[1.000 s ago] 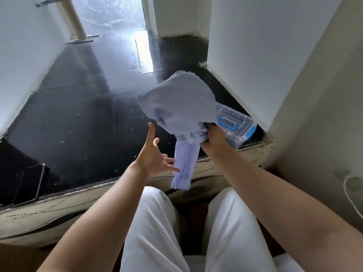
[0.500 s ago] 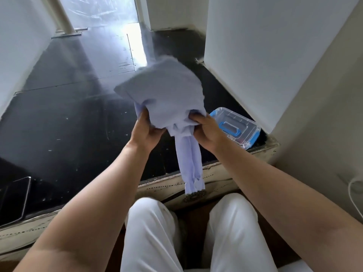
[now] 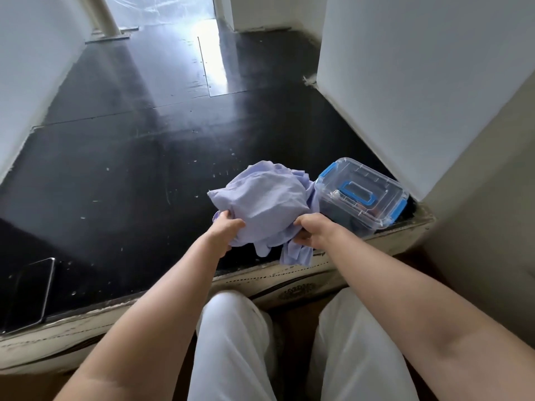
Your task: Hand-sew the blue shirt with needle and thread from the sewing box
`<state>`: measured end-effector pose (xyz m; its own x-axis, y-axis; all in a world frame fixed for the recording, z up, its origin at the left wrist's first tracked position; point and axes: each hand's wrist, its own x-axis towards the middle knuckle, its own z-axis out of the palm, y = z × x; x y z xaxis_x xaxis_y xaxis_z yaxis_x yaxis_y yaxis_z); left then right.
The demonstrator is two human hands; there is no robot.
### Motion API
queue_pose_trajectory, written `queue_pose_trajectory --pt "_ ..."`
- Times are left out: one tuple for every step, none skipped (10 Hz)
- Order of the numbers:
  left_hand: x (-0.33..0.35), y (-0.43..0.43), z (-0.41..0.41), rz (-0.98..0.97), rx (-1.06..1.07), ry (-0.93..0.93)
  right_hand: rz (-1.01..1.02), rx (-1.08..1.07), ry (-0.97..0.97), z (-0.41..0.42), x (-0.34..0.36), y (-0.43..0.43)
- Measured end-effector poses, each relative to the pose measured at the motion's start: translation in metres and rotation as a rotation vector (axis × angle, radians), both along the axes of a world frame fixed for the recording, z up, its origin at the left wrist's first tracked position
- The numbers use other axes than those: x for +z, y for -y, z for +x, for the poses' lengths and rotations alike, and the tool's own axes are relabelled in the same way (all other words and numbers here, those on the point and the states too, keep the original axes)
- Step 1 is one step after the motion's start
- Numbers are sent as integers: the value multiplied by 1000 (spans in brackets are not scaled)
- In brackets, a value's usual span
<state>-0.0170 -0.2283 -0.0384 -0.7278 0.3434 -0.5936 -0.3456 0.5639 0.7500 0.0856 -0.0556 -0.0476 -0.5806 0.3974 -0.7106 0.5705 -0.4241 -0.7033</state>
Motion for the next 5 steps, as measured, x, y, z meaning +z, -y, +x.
queue_pose_trajectory --pt "-1 -5 6 -1 -16 -32 13 8 -34 3 8 -1" --pt "5 -5 10 -98 -82 -117 46 30 -38 4 12 -2" --pt "-1 -7 9 -170 -156 -183 85 60 -45 15 19 0" --pt "11 -17 24 -188 -231 -249 56 88 -109 31 28 1" --pt "18 -29 37 -173 -260 -312 76 105 -173 43 37 2"
